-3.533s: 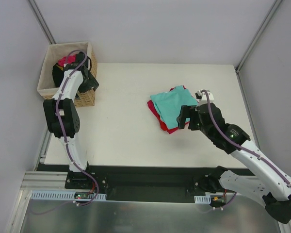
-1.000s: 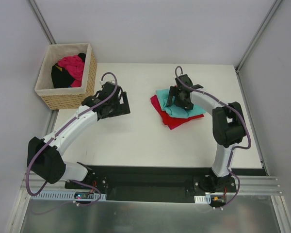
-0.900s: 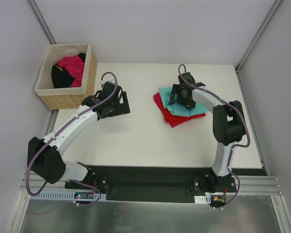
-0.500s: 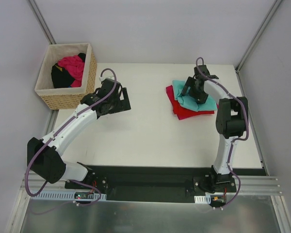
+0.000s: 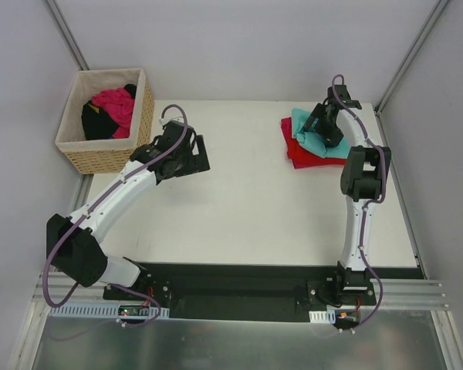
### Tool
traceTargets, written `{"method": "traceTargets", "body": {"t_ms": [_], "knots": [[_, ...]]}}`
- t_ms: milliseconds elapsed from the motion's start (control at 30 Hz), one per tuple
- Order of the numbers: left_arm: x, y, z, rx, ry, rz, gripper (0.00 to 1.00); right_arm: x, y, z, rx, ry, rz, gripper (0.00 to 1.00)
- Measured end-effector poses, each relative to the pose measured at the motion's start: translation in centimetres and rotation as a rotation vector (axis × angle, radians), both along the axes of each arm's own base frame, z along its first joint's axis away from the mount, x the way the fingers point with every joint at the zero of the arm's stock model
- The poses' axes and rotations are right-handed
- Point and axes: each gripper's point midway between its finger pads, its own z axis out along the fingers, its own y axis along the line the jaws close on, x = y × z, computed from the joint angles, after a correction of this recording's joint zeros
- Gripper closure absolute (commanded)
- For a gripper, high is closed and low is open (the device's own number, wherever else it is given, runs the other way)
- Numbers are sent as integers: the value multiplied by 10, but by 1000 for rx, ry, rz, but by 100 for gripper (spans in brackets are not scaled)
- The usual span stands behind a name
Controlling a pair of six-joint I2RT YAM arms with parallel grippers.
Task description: Fold and stack the t-shirts
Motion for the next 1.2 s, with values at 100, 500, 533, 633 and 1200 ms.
{"method": "traceTargets", "body": {"t_ms": [100,500,533,633,1200], "knots": [[4,-2,0,2,2,0,1,15,-10,2,30,-21,-15,4],[12,-8,-2,0,11,-4,1,15,-35,18,34,-107,-10,4],[11,-8,-2,0,13,-4,1,1,-33,25,10,-104,3,4],[9,-9,0,-12,10,-8,1,-25,-17,68,-50,-166,63,4],[-20,-13,9,-87,-17,-38,1,-114,81,194,-102,-410,367,4]]}}
